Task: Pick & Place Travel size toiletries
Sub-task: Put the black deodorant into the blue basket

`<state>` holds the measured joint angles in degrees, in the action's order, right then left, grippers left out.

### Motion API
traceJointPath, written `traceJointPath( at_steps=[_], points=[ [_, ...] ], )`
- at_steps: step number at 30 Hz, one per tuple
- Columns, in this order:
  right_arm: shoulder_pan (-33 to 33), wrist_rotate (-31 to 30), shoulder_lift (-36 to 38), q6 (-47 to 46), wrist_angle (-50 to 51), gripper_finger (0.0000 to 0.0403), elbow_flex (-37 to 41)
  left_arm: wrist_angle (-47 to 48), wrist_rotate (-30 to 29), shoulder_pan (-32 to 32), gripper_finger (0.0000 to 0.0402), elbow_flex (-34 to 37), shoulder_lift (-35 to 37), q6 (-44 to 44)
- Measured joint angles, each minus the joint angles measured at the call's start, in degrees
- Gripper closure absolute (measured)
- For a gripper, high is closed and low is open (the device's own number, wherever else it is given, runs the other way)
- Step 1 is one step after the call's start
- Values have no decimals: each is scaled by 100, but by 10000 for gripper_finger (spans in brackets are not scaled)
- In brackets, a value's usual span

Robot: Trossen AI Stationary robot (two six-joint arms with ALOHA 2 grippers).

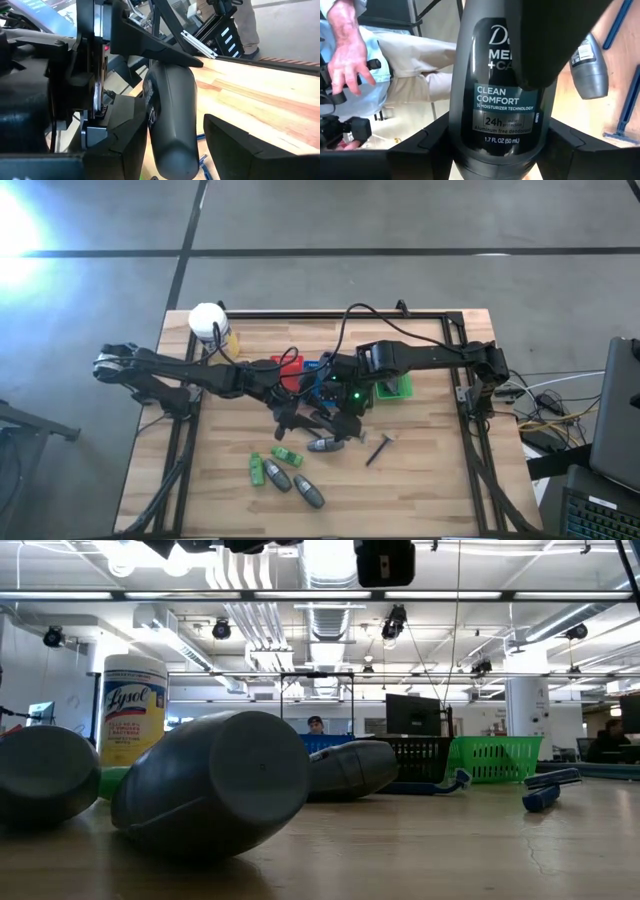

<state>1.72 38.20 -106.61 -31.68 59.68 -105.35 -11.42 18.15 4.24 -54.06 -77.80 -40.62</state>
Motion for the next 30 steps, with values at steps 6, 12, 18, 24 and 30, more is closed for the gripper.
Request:
traceJointPath(
  at_steps=[6,12,18,24,30],
  points=[
    [0,-95,0,-124,2,197,1,-55,-4,-1,204,0,5,126],
    [0,-228,0,-134,-16,193,0,-105,-4,-1,204,0,7,131],
    [-4,-222,0,-118,-63,196,1,-110,-7,0,204,0,7,78],
    [-2,-196,0,-116,-137,198,-1,-127,-20,12,219,0,7,20],
    [0,-149,0,-134,-137,192,-1,-131,-20,30,264,0,7,-2]
  ],
)
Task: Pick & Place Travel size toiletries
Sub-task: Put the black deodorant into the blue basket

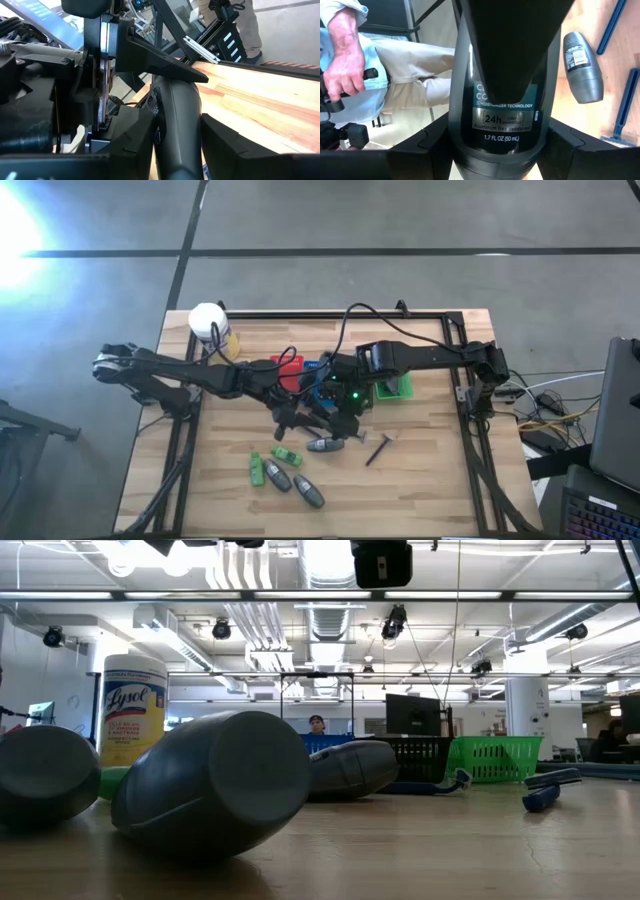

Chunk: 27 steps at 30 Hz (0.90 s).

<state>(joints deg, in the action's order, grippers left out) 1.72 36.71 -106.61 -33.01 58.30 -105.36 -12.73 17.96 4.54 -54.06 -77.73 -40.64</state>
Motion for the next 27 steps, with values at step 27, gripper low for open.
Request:
traceJointPath(
  at_steps=[27],
  points=[
    [7,-371,52,-310,145,75,-26,825,-1233,7,316,9,97,-140]
  ],
)
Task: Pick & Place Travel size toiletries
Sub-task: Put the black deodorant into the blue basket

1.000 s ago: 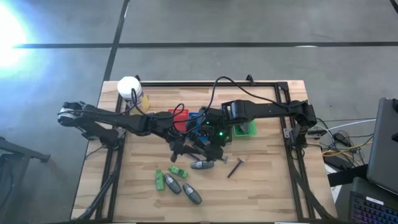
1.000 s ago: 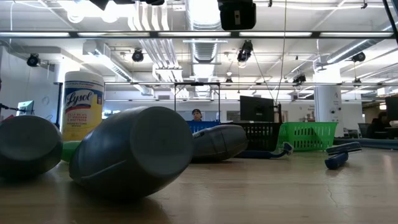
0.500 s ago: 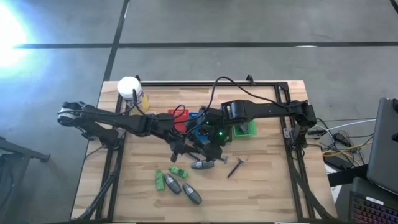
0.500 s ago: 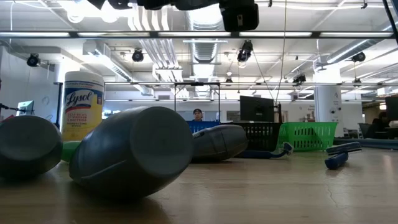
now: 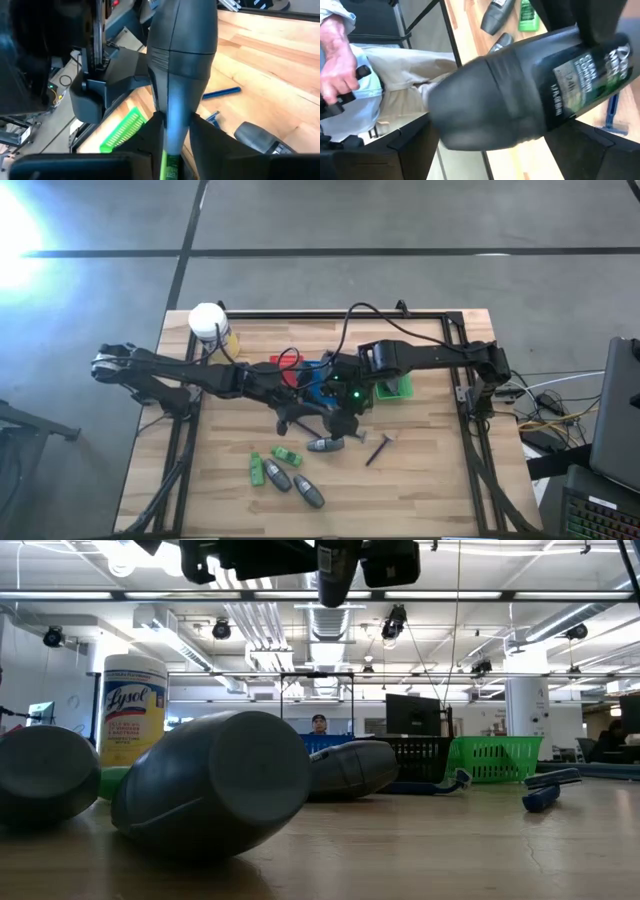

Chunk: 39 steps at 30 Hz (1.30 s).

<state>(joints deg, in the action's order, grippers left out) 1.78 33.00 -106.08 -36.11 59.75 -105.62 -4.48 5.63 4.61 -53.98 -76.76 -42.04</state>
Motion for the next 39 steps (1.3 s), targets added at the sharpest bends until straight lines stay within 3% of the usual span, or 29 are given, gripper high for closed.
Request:
traceJointPath(
  at_steps=[10,23,31,39],
  points=[
    [-4,-533,13,-15,9,139,31,-135,50,-12,338,11,-36,-143],
    [-74,-704,-39,295,44,132,33,-143,126,-12,335,11,-43,-160],
    [-298,-774,-50,599,102,142,122,46,-380,-12,335,11,-43,-315],
    [-637,-921,-55,988,4,130,303,318,-1350,-169,335,22,-45,-354]
  ],
)
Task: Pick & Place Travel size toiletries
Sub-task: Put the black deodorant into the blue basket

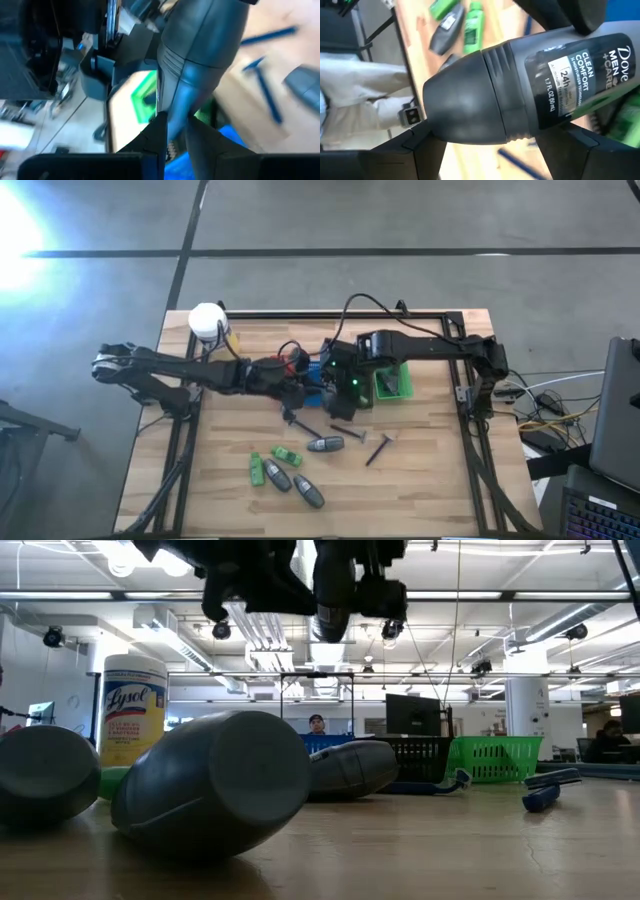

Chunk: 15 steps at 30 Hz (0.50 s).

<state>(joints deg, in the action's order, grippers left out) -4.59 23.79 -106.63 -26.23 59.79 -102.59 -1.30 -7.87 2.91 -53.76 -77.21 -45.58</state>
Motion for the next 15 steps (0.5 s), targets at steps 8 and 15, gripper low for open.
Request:
traceJointPath(
  at_steps=[8,15],
  points=[
    [-474,157,-285,710,-173,149,162,447,-615,-92,335,1,0,34],
    [-809,170,-935,1137,-301,151,90,477,-524,-445,335,332,-7,262]
  ],
)
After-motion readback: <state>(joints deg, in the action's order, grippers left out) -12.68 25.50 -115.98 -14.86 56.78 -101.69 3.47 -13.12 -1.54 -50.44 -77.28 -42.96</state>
